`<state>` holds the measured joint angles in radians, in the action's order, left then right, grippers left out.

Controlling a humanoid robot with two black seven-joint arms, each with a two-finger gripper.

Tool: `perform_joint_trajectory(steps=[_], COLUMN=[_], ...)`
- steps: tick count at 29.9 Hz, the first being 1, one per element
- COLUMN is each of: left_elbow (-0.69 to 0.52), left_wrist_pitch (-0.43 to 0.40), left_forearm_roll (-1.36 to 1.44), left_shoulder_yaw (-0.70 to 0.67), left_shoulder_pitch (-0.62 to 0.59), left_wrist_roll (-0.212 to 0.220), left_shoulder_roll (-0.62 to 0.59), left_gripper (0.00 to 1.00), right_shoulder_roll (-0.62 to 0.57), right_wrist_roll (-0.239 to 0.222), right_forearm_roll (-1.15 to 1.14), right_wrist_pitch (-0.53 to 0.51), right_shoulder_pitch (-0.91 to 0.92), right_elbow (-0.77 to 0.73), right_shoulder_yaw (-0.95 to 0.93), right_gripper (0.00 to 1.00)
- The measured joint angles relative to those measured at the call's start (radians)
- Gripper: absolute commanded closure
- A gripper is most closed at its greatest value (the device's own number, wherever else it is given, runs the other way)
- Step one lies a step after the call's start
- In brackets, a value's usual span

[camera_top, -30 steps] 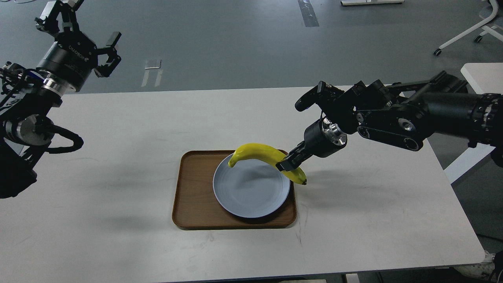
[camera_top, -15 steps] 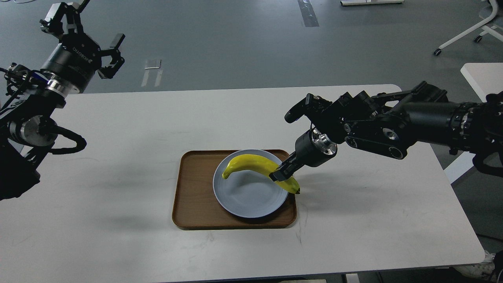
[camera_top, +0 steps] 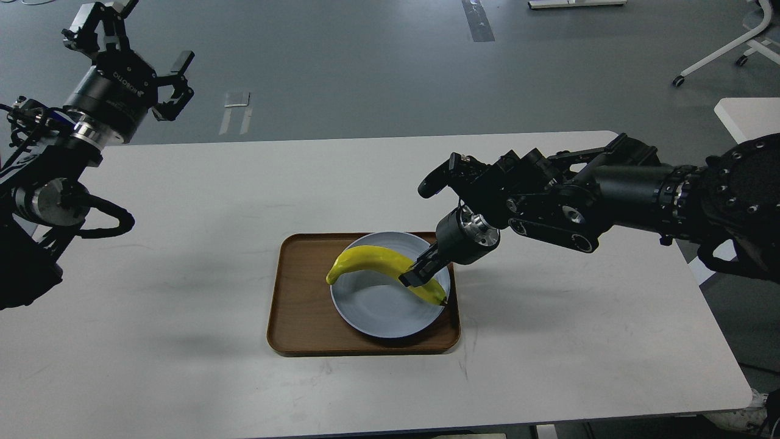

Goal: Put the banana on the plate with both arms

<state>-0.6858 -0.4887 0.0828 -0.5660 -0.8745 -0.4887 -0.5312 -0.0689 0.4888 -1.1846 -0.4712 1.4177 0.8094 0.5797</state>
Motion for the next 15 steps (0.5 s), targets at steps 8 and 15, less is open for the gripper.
perform_joint_trajectory(steps=[8,15], left_elbow=[0.0,0.0], left_wrist_pitch=[0.0,0.0], left_forearm_roll=[0.0,0.0], left_shoulder_yaw=[0.0,0.0], left_shoulder_pitch=[0.0,0.0], left_wrist_roll=[0.0,0.0], left_shoulder_roll=[-0.004,-0.007], left_gripper=[0.01,0.01], right_shoulder_roll=[0.002,-0.015], right_wrist_roll=[0.0,0.0], right_forearm_roll=[0.05,0.102], right_wrist_pitch=[0.0,0.004], right_shoulder_pitch=[-0.001,0.0], right_elbow=[-0.003,-0.026], right_shoulder_yaw=[0.0,-0.026], right_gripper=[0.13,0.01])
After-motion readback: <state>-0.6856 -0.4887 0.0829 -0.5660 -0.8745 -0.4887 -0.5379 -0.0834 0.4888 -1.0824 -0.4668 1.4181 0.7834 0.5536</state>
